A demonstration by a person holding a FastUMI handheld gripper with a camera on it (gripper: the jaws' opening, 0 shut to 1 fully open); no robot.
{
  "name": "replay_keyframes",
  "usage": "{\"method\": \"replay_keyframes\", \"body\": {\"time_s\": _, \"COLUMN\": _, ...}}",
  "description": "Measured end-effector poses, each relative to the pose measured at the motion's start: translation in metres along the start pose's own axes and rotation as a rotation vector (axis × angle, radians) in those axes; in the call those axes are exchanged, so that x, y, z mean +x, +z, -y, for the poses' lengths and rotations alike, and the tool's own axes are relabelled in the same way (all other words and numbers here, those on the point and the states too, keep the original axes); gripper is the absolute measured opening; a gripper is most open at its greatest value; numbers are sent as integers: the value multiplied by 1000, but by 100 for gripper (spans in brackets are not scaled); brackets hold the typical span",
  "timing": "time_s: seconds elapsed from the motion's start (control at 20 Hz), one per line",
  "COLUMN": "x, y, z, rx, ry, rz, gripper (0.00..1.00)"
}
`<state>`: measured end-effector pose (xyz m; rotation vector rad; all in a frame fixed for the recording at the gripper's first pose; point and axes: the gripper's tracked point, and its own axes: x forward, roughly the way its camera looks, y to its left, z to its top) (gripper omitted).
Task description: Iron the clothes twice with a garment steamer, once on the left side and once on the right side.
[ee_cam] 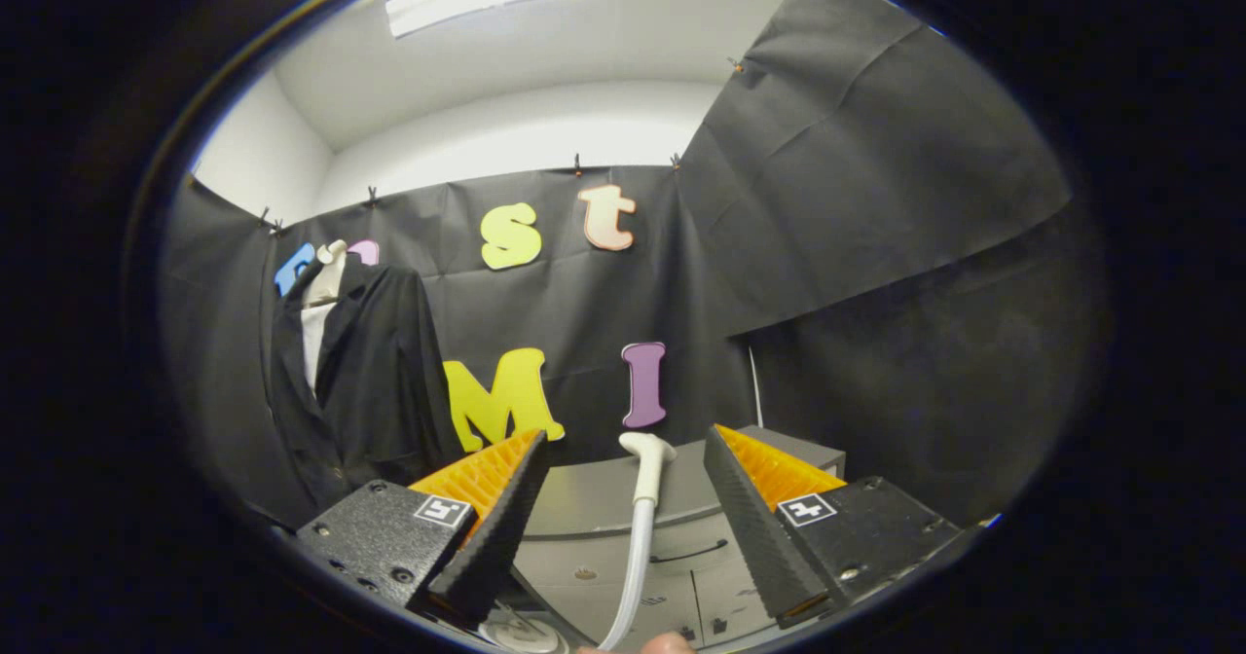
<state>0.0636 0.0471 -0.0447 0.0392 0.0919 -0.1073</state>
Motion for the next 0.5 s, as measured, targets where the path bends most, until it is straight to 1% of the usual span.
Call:
{"method": "replay_keyframes", "body": {"time_s": 0.1, "x": 24, "y": -2, "z": -3, "rx": -21, "ry": 11, "rz": -13, "gripper": 100}}
{"method": "replay_keyframes", "body": {"time_s": 0.25, "x": 72, "y": -6, "z": -11, "rx": -9, "ry": 53, "rz": -56, "gripper": 99}}
{"method": "replay_keyframes", "body": {"time_s": 0.3, "x": 89, "y": -6, "z": -11, "rx": -5, "ry": 54, "rz": -63, "gripper": 99}}
{"method": "replay_keyframes", "body": {"time_s": 0.5, "x": 149, "y": -29, "z": -6, "rx": -2, "ry": 62, "rz": -179, "gripper": 99}}
